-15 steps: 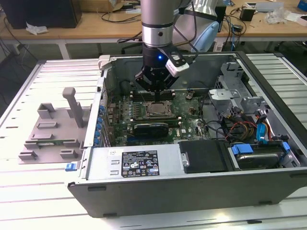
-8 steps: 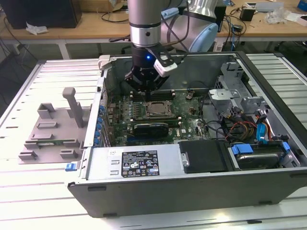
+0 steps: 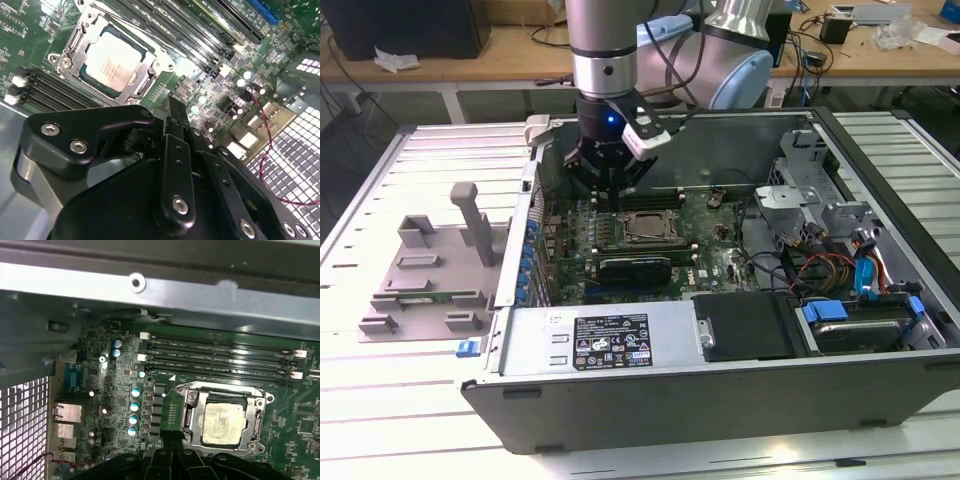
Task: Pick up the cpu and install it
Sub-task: 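Install the first cpu locking lever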
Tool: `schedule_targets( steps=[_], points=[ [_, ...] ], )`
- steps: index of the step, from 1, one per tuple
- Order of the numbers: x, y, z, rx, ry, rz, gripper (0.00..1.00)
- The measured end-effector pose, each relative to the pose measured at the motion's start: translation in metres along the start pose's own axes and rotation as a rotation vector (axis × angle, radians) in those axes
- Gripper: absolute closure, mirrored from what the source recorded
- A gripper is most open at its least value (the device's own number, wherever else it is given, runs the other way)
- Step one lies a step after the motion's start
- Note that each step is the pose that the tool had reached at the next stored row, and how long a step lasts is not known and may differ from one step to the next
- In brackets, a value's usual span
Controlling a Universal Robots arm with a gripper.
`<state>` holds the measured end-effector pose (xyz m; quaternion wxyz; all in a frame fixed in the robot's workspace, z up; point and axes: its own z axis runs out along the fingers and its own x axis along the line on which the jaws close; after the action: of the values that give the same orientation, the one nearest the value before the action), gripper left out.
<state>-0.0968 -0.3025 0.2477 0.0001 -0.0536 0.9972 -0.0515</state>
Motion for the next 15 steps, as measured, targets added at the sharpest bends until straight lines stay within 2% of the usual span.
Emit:
schedule_targets(
  steps=[5, 9, 10, 13, 15],
  points=[
    [0.0001, -0.0014, -0.0137, -0.0001, -0.0001, 0.0, 0.89],
    [0.0001, -0.0018, -0.018, -0.0002, -0.0003, 0.0, 0.89],
    [0.0014, -0.0017, -0.0181, 0.0, -0.0015, 0.0, 0.89],
    [0.0132, -0.0003, -0.0181, -0.0076, -0.0129, 0.001, 0.89],
    [0.0166, 0.0001, -0.0181, -0.01, -0.0146, 0.002, 0.89]
  ],
)
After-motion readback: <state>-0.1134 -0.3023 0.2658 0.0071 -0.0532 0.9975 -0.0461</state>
